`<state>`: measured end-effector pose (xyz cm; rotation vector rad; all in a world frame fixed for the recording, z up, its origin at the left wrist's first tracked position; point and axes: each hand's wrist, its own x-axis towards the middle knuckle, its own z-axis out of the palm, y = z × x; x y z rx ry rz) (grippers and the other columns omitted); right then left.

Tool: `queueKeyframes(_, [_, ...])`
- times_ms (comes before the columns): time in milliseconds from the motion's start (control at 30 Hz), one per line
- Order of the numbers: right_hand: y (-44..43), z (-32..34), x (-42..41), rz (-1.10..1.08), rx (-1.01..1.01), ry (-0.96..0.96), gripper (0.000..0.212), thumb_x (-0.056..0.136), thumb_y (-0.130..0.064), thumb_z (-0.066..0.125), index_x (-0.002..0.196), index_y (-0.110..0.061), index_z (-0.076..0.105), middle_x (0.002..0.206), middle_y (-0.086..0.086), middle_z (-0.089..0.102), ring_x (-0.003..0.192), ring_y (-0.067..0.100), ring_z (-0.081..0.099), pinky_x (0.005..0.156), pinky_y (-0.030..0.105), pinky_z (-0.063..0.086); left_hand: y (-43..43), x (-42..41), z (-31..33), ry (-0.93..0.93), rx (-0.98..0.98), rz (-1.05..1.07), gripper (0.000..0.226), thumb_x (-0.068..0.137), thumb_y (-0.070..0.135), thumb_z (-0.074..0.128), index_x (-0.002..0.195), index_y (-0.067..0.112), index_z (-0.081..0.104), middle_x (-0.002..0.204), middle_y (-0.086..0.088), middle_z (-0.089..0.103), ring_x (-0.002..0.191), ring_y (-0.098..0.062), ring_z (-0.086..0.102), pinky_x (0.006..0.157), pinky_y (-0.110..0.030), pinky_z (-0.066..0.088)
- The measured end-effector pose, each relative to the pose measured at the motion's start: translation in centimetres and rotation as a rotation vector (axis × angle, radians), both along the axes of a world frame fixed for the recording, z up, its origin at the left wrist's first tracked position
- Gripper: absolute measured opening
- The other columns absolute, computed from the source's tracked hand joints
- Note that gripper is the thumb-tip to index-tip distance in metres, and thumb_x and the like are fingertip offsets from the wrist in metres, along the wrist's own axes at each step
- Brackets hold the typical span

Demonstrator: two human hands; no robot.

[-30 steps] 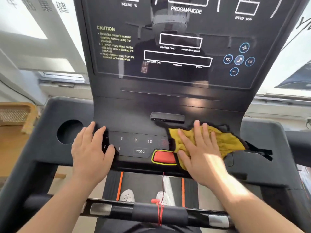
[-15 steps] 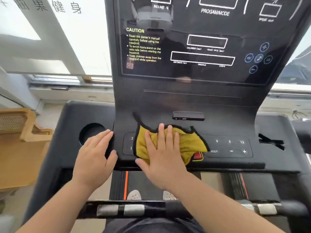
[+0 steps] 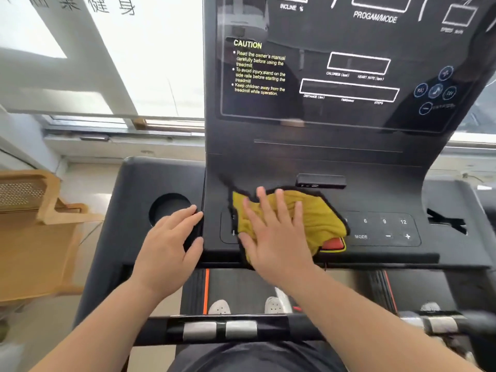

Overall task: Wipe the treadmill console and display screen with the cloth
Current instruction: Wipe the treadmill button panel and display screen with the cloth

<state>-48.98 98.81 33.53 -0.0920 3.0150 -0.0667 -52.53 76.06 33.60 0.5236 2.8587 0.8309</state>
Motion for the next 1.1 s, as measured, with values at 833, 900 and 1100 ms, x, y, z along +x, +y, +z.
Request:
queueKeyframes(833, [2.5, 0.4, -5.4, -0.139, 0.122, 0.084, 0.092, 0.095, -0.077, 0.017, 0.165, -0.019, 0.001, 0.169, 0.024, -0.015, 0.155, 0.050, -0.012, 0.122, 0.069, 0.000, 2.4, -0.5, 1.4, -0.010, 0.007, 0.137, 0.042, 0.082, 0.036, 0.049, 0.118, 0.018, 0.060, 0.126, 0.003, 0.052, 0.105, -0.024, 0.054, 0.087, -0.044, 0.050])
queueKeyframes(900, [1.0, 0.5, -6.0, 0.108, 0.098, 0.062, 0.082, 0.097, -0.075, 0.021, 0.165, -0.031, 0.007, 0.172, 0.010, -0.016, 0.157, 0.041, -0.016, 0.122, 0.069, -0.003, 2.9, -0.4, 1.5, 0.019, -0.018, 0.133, 0.046, 0.082, 0.038, 0.048, 0.120, 0.015, 0.062, 0.128, 0.000, 0.054, 0.110, -0.025, 0.053, 0.092, -0.044, 0.047])
queueKeyframes(1100, [7.5, 1.1, -5.5, 0.259, 0.138, 0.100, 0.074, 0.096, -0.075, 0.024, 0.160, -0.040, 0.031, 0.174, -0.003, 0.003, 0.160, 0.028, -0.001, 0.126, 0.062, 0.003, 5.8, -0.8, 1.7, 0.139, -0.064, 0.129, 0.055, 0.080, 0.042, 0.046, 0.121, 0.010, 0.064, 0.133, -0.011, 0.057, 0.121, -0.035, 0.050, 0.101, -0.049, 0.038])
